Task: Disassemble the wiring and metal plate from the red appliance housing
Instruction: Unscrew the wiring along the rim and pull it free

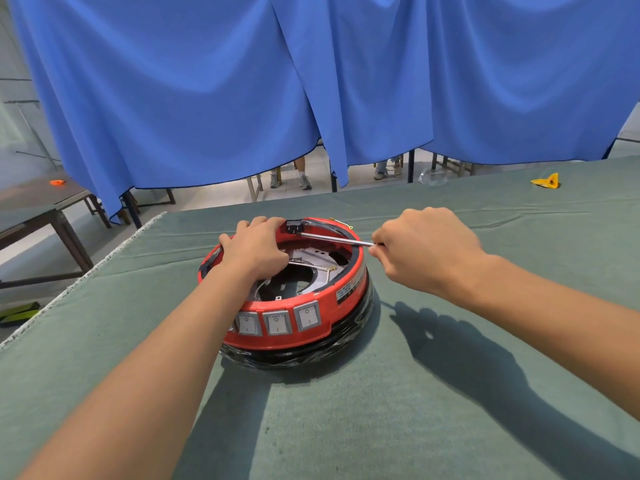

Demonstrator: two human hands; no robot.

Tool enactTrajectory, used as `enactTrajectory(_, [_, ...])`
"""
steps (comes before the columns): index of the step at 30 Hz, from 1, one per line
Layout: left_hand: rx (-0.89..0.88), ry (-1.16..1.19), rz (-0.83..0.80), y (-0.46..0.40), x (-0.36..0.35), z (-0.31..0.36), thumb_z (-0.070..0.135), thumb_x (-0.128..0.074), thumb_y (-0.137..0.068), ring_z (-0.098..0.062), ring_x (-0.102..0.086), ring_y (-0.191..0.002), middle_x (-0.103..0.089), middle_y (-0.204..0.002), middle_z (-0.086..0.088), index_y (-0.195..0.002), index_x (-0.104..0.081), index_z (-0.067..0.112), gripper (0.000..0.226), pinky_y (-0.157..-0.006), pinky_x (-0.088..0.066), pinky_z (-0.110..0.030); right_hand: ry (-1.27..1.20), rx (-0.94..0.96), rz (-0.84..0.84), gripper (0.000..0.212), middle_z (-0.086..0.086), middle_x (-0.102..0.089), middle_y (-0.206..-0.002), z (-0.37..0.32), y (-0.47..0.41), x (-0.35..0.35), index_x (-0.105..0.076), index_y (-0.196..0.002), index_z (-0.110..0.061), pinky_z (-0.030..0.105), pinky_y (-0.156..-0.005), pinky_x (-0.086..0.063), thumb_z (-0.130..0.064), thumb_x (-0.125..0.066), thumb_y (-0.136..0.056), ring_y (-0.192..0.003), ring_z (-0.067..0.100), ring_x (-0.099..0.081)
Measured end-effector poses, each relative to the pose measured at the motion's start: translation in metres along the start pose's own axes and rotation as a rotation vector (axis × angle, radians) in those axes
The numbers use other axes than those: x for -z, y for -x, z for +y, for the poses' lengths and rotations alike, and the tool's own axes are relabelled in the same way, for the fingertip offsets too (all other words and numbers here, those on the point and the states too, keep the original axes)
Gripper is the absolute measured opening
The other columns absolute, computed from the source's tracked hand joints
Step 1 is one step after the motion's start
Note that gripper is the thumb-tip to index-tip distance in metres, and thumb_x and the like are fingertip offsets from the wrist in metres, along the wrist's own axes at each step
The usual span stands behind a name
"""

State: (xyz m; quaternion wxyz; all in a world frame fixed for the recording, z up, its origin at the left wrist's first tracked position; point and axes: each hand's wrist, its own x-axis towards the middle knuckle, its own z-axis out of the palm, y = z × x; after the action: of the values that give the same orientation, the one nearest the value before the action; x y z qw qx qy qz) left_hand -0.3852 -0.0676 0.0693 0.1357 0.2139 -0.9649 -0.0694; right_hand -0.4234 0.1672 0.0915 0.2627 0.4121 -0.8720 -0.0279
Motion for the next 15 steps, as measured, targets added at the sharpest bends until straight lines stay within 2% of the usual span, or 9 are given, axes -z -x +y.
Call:
enactTrajectory(3, [0.016, 0.089, 0.060, 0.003, 0.004, 0.000, 0.021, -0.064, -0.080, -0.026, -0.045, -0.117, -0.053, -0.125, -0.003, -0.124, -0.046, 0.024, 0.047, -0.102, -0.028, -0.052, -0.060, -0.064, 0.039, 0.035, 0.002, -0.050, -0.067, -0.001, 0.006, -0.008, -0.062, -0.084, -0.019, 0.029, -0.054, -0.030, -0.043, -0.039, -0.097, -0.062, 0.029, -0.045])
enactTrajectory(6, [-0.012, 0.071, 0.096, 0.009, 0.008, 0.004, 0.015, -0.062, -0.077, -0.024, -0.045, -0.110, -0.051, -0.116, -0.004, -0.097, -0.055, 0.019, 0.022, -0.099, -0.032, -0.045, -0.181, -0.181, 0.055, 0.035, 0.001, -0.058, -0.069, -0.003, 0.010, -0.014, -0.065, -0.083, -0.021, 0.029, -0.055, -0.032, -0.043, -0.041, -0.096, -0.065, 0.028, -0.051])
enactTrajectory(9, [-0.100, 0.041, 0.206, 0.015, 0.012, 0.013, 0.010, -0.058, -0.074, -0.024, -0.044, -0.103, -0.052, -0.102, -0.002, -0.080, -0.060, 0.019, 0.011, -0.087, -0.035, -0.036, -0.324, -0.312, 0.063, 0.032, 0.004, -0.069, -0.085, -0.007, 0.013, -0.022, -0.069, -0.090, -0.024, 0.031, -0.059, -0.035, -0.043, -0.044, -0.094, -0.080, 0.032, -0.061])
enactTrajectory(11, [-0.180, 0.079, 0.101, 0.017, 0.017, 0.019, 0.008, -0.056, -0.074, -0.022, -0.053, -0.097, -0.060, -0.097, 0.000, -0.079, -0.063, 0.020, 0.016, -0.082, -0.044, -0.035, -0.414, -0.397, 0.069, 0.033, 0.006, -0.070, -0.088, -0.009, 0.014, -0.028, -0.069, -0.089, -0.023, 0.032, -0.061, -0.037, -0.047, -0.047, -0.092, -0.085, 0.033, -0.061])
enactTrajectory(13, [-0.264, 0.031, -0.089, 0.021, 0.019, 0.024, 0.008, -0.054, -0.075, -0.021, -0.058, -0.098, -0.065, -0.103, 0.000, -0.090, -0.067, 0.022, 0.024, -0.080, -0.049, -0.034, -0.526, -0.477, 0.062, 0.037, 0.002, -0.067, -0.081, -0.013, 0.014, -0.033, -0.066, -0.083, -0.024, 0.032, -0.062, -0.036, -0.055, -0.048, -0.090, -0.081, 0.031, -0.059])
enactTrajectory(15, [-0.321, -0.071, -0.144, 0.025, 0.014, 0.029, 0.010, -0.057, -0.078, -0.020, -0.057, -0.102, -0.061, -0.111, 0.001, -0.104, -0.066, 0.023, 0.030, -0.074, -0.046, -0.031, -0.640, -0.542, 0.038, 0.040, -0.003, -0.064, -0.075, -0.018, 0.015, -0.038, -0.061, -0.079, -0.026, 0.032, -0.064, -0.037, -0.063, -0.047, -0.086, -0.080, 0.027, -0.058])
